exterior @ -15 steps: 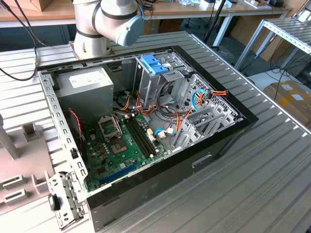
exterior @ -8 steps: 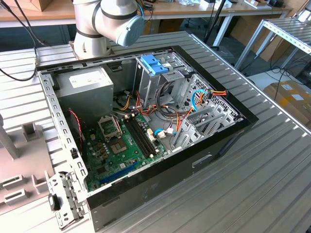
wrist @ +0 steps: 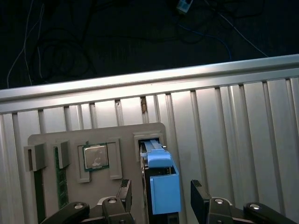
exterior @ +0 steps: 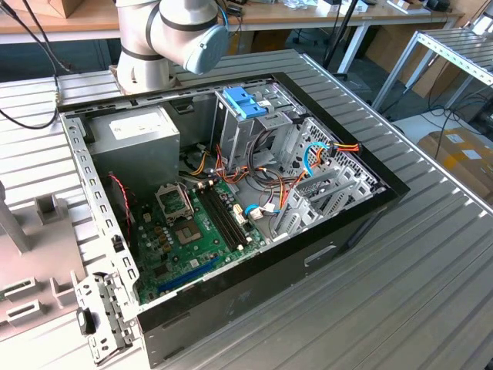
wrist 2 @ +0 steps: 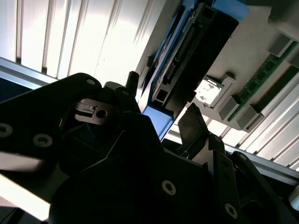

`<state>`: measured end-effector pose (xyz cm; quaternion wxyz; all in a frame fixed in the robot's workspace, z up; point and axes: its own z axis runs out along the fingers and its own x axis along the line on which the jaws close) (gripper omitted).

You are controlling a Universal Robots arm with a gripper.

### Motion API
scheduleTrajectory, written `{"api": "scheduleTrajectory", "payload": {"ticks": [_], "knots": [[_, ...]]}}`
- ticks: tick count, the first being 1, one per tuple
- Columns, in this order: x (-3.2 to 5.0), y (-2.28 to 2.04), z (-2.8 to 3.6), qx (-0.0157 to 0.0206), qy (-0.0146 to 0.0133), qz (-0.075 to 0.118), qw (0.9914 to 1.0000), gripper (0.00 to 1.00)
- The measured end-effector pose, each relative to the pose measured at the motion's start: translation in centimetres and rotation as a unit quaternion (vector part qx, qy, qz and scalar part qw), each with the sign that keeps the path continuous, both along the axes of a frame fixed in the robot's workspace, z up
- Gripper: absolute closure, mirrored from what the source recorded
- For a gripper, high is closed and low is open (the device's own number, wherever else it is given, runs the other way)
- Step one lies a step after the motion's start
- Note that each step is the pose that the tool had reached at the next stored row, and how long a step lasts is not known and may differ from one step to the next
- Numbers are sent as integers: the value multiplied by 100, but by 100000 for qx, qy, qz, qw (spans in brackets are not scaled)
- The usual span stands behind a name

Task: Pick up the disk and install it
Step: 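Pick up the disk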

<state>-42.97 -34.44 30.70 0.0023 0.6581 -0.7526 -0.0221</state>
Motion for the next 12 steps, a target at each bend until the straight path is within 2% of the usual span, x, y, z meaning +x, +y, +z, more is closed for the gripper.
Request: {"api": "scheduleTrajectory", "payload": {"ticks": [12], "knots": [[0,0,-44,0,2,0,100000,38]]}}
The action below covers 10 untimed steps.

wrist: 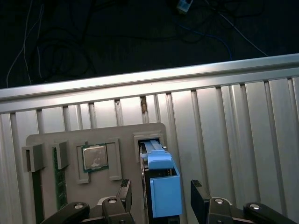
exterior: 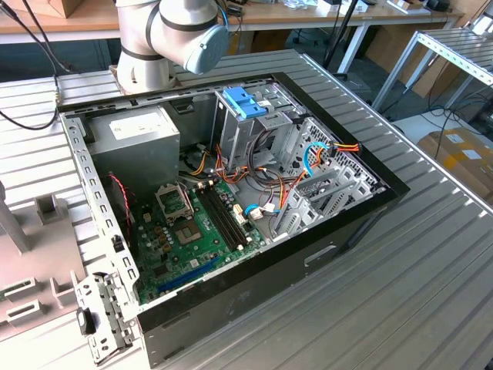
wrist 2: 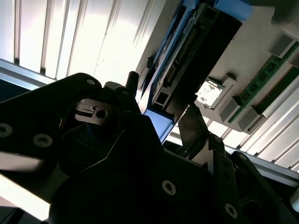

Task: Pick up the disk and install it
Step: 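Pick up the disk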

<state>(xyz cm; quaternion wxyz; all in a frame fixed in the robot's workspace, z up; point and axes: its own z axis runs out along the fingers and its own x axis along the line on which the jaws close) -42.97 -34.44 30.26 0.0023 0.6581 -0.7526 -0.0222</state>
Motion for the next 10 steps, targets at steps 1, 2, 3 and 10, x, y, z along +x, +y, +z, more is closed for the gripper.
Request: {"api": "scheduleTrajectory", "payload": {"ticks": [1,2,3,10], "knots": [[0,0,-3,-3,4,0,100000,38],[0,0,-4,-4,5,-1,100000,38],[0,0,-5,-5,7,0,100000,38],[0,1,-20,2,-2,1350,99991,38]]}}
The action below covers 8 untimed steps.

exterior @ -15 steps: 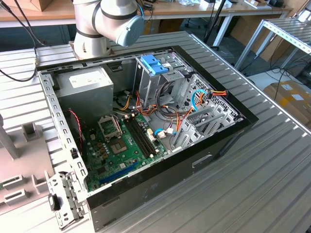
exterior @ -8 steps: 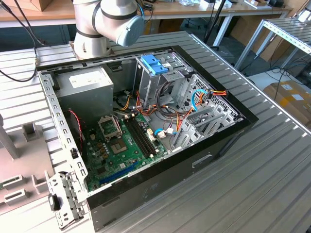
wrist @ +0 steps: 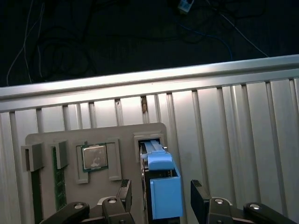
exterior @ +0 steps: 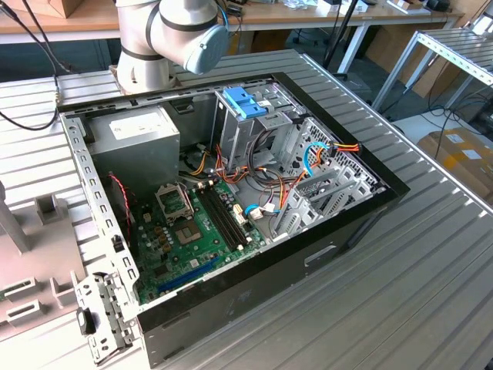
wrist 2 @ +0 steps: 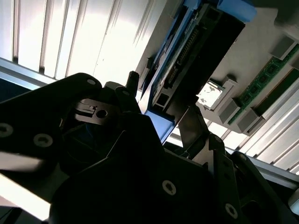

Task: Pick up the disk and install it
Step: 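Pick up the disk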

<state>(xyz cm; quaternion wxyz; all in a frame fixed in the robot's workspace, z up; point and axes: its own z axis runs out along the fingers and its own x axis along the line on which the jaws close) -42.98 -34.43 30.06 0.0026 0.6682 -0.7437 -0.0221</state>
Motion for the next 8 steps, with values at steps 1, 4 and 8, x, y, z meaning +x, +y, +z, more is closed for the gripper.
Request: {"api": "scheduleTrajectory", "payload": {"ticks": [1,4,8], "knots": [[0,1,-2,-1,2,542,99999,38],[-1,12,-15,2,-6,3418,99942,38],[-17,42,-31,0,0,5246,99862,38]]}}
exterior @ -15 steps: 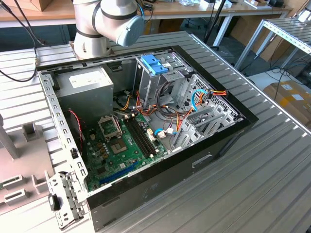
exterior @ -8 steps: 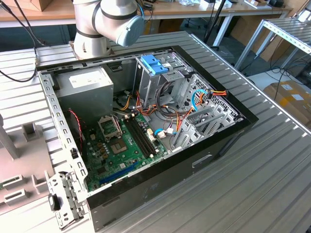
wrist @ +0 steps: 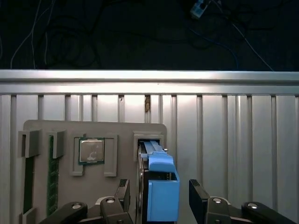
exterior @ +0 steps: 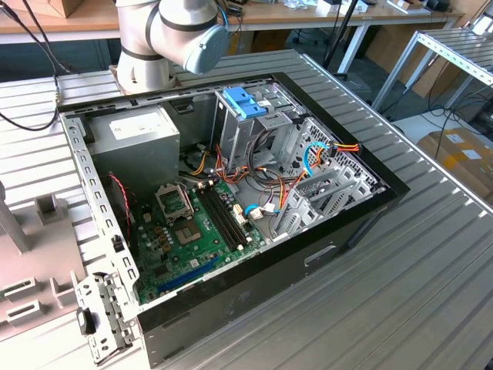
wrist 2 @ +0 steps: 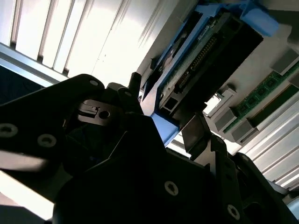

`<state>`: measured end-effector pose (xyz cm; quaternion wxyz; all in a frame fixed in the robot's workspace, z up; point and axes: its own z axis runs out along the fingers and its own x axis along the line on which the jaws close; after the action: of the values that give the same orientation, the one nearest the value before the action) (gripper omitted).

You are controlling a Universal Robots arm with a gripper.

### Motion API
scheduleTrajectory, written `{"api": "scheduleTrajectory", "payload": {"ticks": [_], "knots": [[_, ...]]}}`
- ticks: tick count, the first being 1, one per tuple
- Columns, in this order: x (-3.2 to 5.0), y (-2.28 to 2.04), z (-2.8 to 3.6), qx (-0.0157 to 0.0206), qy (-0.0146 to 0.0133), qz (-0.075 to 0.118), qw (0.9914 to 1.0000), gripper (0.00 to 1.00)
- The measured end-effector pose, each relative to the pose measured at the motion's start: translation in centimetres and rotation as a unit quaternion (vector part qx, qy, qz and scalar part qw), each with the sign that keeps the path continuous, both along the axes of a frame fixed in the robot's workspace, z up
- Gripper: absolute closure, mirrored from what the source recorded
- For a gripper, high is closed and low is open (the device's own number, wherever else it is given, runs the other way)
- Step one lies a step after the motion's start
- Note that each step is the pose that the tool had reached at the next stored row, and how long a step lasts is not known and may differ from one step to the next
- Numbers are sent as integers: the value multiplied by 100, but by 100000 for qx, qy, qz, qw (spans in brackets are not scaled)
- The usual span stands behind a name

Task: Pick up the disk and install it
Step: 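Pick up the disk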

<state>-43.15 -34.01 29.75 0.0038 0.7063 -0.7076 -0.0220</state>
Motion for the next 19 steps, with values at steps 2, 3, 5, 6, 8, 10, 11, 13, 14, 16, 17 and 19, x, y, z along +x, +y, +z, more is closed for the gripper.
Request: {"api": "scheduleTrajectory", "payload": {"ticks": [2,3,5,6,8,10,11,13,14,16,17,19], "knots": [[-39,14,-10,-2,0,108,100000,38],[-55,17,-14,1,-3,149,100000,38],[-58,17,-21,-3,6,410,99999,38],[-58,17,-24,-3,3,607,99998,38],[-59,18,-30,-3,1,1096,99994,38],[-59,18,-35,-3,5,1938,99981,38],[-59,18,-35,-4,7,1940,99981,38],[-58,18,-36,-2,-2,1951,99981,38],[-59,18,-36,-3,0,1956,99981,38],[-58,18,-36,0,-3,1962,99981,38],[-59,18,-36,-3,1,1966,99981,40],[-59,18,-36,-5,1,1973,99981,53]]}}
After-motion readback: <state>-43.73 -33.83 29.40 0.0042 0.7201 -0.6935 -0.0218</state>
